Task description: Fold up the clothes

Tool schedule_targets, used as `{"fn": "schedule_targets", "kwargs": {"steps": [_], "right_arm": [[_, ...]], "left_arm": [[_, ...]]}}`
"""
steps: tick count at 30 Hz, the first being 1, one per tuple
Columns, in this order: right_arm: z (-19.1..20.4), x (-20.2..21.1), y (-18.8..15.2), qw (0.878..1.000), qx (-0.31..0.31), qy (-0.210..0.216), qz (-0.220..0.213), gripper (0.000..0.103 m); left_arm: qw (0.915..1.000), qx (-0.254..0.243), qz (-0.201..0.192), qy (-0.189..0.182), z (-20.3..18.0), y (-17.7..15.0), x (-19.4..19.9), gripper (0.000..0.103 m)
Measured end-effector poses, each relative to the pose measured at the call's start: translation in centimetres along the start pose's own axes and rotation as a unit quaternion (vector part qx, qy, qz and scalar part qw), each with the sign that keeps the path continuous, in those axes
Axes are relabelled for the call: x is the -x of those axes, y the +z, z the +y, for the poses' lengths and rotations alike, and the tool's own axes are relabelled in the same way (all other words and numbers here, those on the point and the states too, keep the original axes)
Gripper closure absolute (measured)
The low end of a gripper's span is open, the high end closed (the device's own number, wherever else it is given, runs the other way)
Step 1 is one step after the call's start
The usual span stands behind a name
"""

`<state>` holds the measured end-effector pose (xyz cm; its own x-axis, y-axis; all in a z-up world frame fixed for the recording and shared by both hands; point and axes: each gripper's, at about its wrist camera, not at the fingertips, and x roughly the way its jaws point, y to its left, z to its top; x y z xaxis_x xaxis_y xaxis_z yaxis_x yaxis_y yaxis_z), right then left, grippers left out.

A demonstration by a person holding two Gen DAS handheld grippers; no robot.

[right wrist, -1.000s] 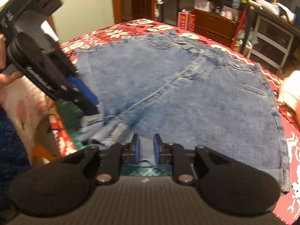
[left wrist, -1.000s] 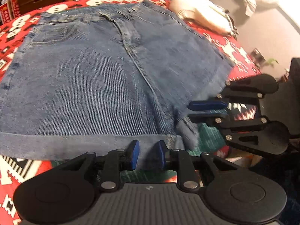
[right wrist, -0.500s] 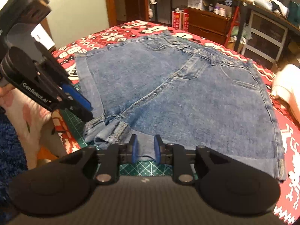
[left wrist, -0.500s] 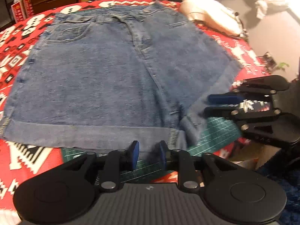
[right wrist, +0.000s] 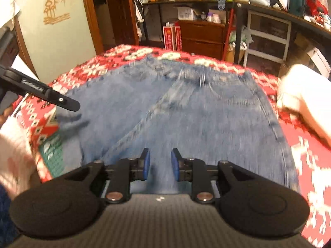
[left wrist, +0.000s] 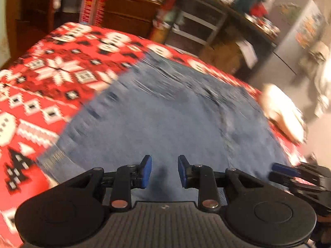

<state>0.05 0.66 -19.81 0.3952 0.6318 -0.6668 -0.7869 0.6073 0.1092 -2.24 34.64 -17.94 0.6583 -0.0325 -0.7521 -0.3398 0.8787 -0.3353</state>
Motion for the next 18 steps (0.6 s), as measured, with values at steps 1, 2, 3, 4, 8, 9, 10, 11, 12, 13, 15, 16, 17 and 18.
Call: {"fn": "schedule_targets", "kwargs": {"steps": [1,2,3,4,8,9,10,11,12,13,15,16,17,18], "right_arm": [[0.0,-0.6,0.9,1.000,0.006,0.005,-0.002,0.079],[0.0,-1.2,1.8,1.000,0.011,0.011,-0.004,0.079],[0.0,-1.9,2.7,1.000,0.017,0.016,-0.007,0.079],[0.2,-2.7,3.6,0.999,0.023,0.024,-0.005,0.079],[1.5,-6.5,6.5,0.996,0.062,0.056,0.015,0.079],[2.0,-7.6,7.1,0.995,0.072,0.064,0.020,0.079],[2.7,-8.7,7.7,0.994,0.083,0.072,0.026,0.079],[3.3,-10.0,8.2,0.992,0.091,0.079,0.033,0.079],[3.9,-11.3,8.8,0.991,0.099,0.085,0.040,0.079],[4.3,-12.6,9.2,0.989,0.105,0.089,0.047,0.079],[5.3,-15.2,10.0,0.988,0.113,0.088,0.060,0.079],[5.7,-16.5,10.4,0.987,0.117,0.087,0.067,0.079],[6.2,-17.5,10.7,0.987,0.120,0.088,0.067,0.079],[6.6,-18.3,11.1,0.986,0.124,0.090,0.066,0.079]], "left_arm": [[0.9999,0.007,-0.004,0.009,0.8,0.5,-0.4,0.076],[0.9997,0.019,-0.006,0.015,1.7,1.2,-0.8,0.076],[0.9993,0.032,-0.007,0.018,2.5,1.7,-1.3,0.076],[0.9986,0.047,-0.008,0.022,3.4,2.1,-1.7,0.076],[0.9945,0.089,-0.026,0.049,6.1,2.5,-1.9,0.077],[0.9933,0.102,-0.032,0.044,6.8,2.3,-1.8,0.076],[0.9924,0.110,-0.037,0.041,7.4,1.9,-1.6,0.076],[0.9918,0.113,-0.040,0.045,7.8,1.6,-1.5,0.078],[0.9912,0.117,-0.044,0.041,8.2,1.2,-1.4,0.082],[0.9907,0.122,-0.049,0.038,8.7,0.9,-1.2,0.084],[0.9898,0.126,-0.055,0.037,9.3,0.3,-0.9,0.088],[0.9892,0.131,-0.057,0.035,9.6,0.0,-0.8,0.093],[0.9885,0.135,-0.058,0.033,10.0,-0.3,-0.6,0.095],[0.9878,0.140,-0.060,0.031,10.3,-0.6,-0.4,0.099]]}}
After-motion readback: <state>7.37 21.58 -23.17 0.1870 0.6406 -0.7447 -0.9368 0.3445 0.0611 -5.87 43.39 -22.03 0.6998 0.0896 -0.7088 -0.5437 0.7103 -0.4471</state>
